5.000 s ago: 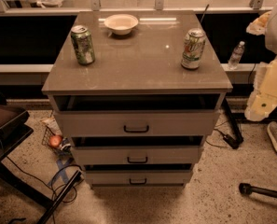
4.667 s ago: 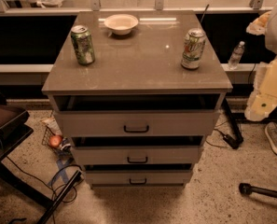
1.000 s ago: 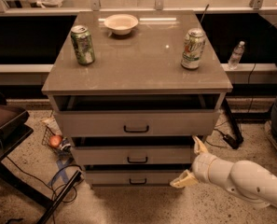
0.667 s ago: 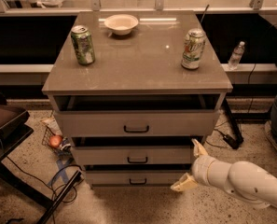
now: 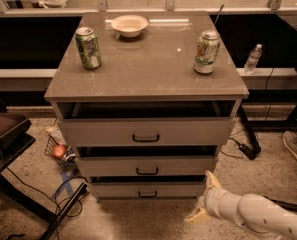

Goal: Open bottom drawer

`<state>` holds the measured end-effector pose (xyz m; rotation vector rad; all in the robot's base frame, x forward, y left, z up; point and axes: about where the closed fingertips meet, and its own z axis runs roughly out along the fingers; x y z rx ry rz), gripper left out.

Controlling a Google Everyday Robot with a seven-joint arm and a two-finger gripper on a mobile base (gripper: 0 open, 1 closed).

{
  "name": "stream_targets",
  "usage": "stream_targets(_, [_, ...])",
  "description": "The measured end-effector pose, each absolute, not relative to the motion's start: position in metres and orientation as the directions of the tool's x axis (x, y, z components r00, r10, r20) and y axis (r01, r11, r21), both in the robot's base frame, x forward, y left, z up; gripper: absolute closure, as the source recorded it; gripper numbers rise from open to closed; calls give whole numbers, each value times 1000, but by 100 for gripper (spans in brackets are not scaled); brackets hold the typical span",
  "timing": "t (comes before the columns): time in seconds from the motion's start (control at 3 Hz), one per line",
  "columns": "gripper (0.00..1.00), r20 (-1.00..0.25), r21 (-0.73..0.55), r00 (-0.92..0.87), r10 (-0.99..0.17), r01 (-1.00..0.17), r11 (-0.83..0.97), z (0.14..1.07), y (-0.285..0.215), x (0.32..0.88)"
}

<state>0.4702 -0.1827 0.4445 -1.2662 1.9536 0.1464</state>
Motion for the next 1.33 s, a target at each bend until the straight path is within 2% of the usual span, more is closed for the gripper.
stream_targets(0.33, [0, -688, -255, -206, -696, -829, 497, 361, -169, 492])
stream_targets(1.0, [0, -686, -229, -211, -697, -846, 482, 347, -156, 488])
stream_targets(1.33, [0, -671, -160, -248, -699, -872, 463, 295, -137, 496])
